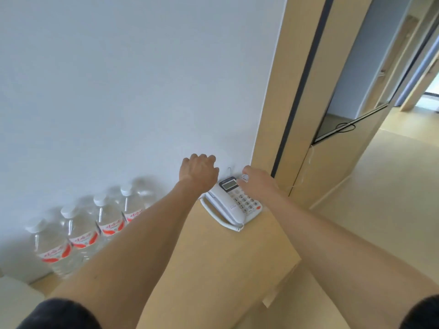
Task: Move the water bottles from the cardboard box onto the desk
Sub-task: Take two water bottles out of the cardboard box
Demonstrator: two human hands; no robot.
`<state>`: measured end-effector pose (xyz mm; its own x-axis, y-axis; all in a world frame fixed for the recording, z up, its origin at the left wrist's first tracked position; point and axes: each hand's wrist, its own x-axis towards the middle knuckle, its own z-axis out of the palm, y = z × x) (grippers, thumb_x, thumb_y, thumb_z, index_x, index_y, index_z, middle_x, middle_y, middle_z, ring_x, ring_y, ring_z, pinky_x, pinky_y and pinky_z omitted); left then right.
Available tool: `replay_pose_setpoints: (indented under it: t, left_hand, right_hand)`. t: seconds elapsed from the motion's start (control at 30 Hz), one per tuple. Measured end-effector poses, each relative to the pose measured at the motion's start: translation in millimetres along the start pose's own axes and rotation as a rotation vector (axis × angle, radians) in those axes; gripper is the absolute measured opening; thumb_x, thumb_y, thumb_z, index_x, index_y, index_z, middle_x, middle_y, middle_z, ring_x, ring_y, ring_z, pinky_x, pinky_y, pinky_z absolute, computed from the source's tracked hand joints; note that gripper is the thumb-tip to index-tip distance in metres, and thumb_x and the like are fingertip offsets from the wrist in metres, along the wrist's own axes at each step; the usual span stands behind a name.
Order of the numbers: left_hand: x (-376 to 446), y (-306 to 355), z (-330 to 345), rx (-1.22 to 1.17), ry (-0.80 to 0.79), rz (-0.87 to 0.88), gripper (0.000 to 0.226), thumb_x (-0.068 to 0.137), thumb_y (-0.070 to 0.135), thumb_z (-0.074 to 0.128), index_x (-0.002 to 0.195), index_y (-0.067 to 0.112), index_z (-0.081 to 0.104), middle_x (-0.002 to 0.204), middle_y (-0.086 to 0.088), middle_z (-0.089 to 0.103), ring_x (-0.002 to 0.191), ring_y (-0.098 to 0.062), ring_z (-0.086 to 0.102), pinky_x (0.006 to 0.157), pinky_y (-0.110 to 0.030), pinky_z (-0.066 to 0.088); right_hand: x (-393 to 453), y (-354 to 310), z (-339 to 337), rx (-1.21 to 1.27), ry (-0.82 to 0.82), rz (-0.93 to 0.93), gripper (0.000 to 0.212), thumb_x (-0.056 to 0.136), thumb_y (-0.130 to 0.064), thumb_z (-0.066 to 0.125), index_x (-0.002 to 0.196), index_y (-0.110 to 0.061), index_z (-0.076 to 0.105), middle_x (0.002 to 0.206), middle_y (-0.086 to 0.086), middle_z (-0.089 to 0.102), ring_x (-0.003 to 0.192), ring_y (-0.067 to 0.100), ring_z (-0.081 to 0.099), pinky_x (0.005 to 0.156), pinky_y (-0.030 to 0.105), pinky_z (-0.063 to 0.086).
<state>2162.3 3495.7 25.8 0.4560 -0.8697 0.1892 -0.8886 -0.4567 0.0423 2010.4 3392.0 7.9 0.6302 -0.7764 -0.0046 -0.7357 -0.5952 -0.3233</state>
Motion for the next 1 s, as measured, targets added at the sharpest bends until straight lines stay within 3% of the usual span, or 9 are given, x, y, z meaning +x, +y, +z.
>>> replay_pose_setpoints:
  t: [0.17, 0.37, 0.63, 0.73, 1.0]
  left_hand:
    - [7.9, 83.6, 7.4, 0.010, -0.071, 0.167, 0.040, 0.105, 0.038, 0.037, 0.137, 0.020, 0.052, 0.127, -0.003, 0.060, 0.118, -0.026, 0.053, 0.098, -0.038, 0.038]
    - [19.9, 194.2, 15.2, 0.033, -0.132, 0.295, 0.041, 0.101, 0.036, 0.040, 0.137, 0.020, 0.052, 0.127, -0.006, 0.061, 0.115, -0.026, 0.054, 0.095, -0.040, 0.041]
    - [15.3, 373.1, 37.2, -0.049, -0.240, 0.411, 0.043, 0.102, 0.037, 0.038, 0.140, 0.018, 0.048, 0.134, -0.009, 0.056, 0.123, -0.030, 0.051, 0.101, -0.046, 0.038]
    - [18.1, 436.7, 40.4, -0.069, -0.270, 0.438, 0.049, 0.103, 0.040, 0.037, 0.148, 0.021, 0.042, 0.144, -0.009, 0.051, 0.132, -0.031, 0.045, 0.108, -0.048, 0.034]
    - [32.6, 574.7, 44.7, -0.116, -0.272, 0.543, 0.052, 0.103, 0.044, 0.038, 0.150, 0.023, 0.041, 0.151, -0.006, 0.047, 0.137, -0.030, 0.043, 0.108, -0.042, 0.035]
  right_hand:
    - [-30.7, 76.9, -24.3, -0.033, 0.017, 0.157, 0.034, 0.098, -0.035, 0.052, 0.126, -0.017, 0.052, 0.118, 0.008, 0.063, 0.104, 0.028, 0.059, 0.085, 0.041, 0.054]
    - [-62.3, 168.2, -55.7, -0.064, 0.030, 0.241, 0.039, 0.098, -0.036, 0.054, 0.133, -0.019, 0.053, 0.127, 0.010, 0.062, 0.118, 0.031, 0.057, 0.095, 0.042, 0.052]
    - [-100.5, 319.6, -132.2, -0.433, 0.078, 0.267, 0.042, 0.099, -0.034, 0.050, 0.139, -0.020, 0.051, 0.132, 0.014, 0.057, 0.126, 0.032, 0.052, 0.101, 0.042, 0.042]
    - [-119.6, 370.9, -158.2, -0.434, 0.104, 0.308, 0.043, 0.100, -0.038, 0.048, 0.140, -0.021, 0.049, 0.132, 0.013, 0.057, 0.126, 0.033, 0.051, 0.100, 0.043, 0.041]
    - [-185.9, 488.6, -180.1, -0.287, 0.096, 0.579, 0.047, 0.101, -0.048, 0.046, 0.141, -0.023, 0.048, 0.132, 0.009, 0.058, 0.126, 0.030, 0.052, 0.097, 0.042, 0.042]
